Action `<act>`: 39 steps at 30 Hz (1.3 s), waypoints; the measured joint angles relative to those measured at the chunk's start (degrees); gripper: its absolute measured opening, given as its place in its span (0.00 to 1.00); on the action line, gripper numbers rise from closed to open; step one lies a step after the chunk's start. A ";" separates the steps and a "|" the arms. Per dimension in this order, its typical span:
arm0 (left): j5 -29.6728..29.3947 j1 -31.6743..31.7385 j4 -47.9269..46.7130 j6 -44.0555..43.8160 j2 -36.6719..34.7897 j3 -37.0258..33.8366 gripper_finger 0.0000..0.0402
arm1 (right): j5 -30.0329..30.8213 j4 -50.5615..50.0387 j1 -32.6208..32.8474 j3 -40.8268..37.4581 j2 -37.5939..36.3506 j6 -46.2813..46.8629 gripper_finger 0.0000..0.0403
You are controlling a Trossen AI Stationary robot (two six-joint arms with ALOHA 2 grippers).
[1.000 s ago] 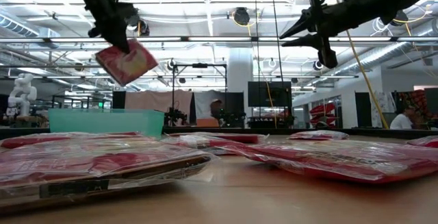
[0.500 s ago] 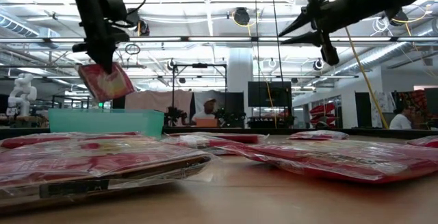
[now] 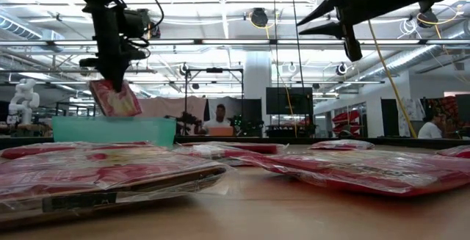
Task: Sort popcorn bags into baskets
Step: Put the red popcorn bag into the blue bin
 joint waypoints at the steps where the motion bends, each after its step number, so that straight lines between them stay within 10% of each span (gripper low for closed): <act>1: 0.83 -0.42 0.31 -0.16 -0.02 0.00 0.06 | 0.02 -0.10 -0.13 0.00 0.00 -0.07 0.16; 39: -4.07 -2.35 -2.46 -8.12 2.84 0.00 0.06 | -9.48 -6.71 -11.08 0.00 0.17 -8.25 0.16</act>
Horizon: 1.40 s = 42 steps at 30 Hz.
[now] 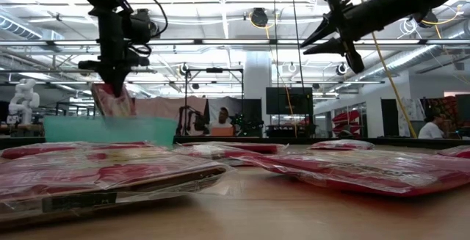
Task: Sort popcorn bags into baskets
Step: Put the red popcorn bag into the blue bin
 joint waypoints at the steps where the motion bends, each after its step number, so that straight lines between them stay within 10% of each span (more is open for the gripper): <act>1: -0.39 0.53 -0.06 0.47 0.00 0.00 0.06 | -0.01 -0.13 0.00 0.00 0.04 -0.06 0.16; 27: -1.39 2.67 -0.96 3.78 3.28 -0.04 0.07 | 0.04 -0.27 0.00 0.00 0.04 0.44 0.16; 42: -3.37 2.30 -0.77 2.94 5.62 -0.02 0.44 | 0.04 -0.32 0.00 0.00 0.04 0.42 0.16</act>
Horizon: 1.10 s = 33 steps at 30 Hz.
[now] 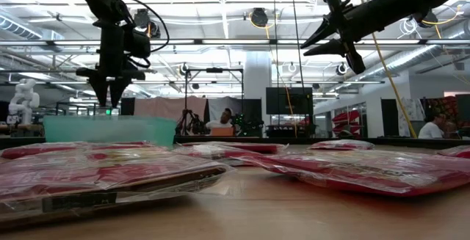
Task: Sort popcorn bags into baskets
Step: Put the red popcorn bag into the blue bin
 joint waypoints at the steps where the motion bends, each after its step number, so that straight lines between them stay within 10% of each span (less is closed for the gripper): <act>1: 0.04 0.00 0.06 -0.04 0.02 0.00 0.44 | 0.00 0.00 0.01 0.00 0.00 0.00 0.16; 15: 16.52 -12.05 11.73 7.54 0.53 0.03 0.14 | 0.00 -0.01 0.00 0.00 0.00 0.08 0.16; 33: 5.38 -14.95 18.22 3.82 14.48 0.04 0.06 | -0.02 0.48 0.04 0.00 0.00 2.21 0.16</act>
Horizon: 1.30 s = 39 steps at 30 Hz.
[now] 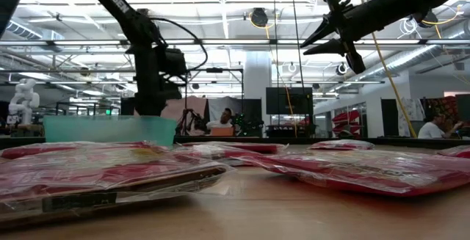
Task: Sort popcorn bags into baskets
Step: Put the red popcorn bag into the blue bin
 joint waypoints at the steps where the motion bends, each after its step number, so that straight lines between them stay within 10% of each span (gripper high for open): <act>1: -2.02 0.05 -0.38 -0.78 0.28 0.00 0.06 | 0.00 0.00 0.00 0.00 0.00 0.00 0.16; 28: -8.44 8.26 -7.79 -0.09 -5.87 -0.02 0.06 | 0.09 -1.38 0.00 0.00 0.02 -0.10 0.16; 39: 15.60 4.25 -3.44 -0.17 -16.03 -0.02 0.06 | 0.11 -1.36 0.00 0.00 0.02 2.81 0.16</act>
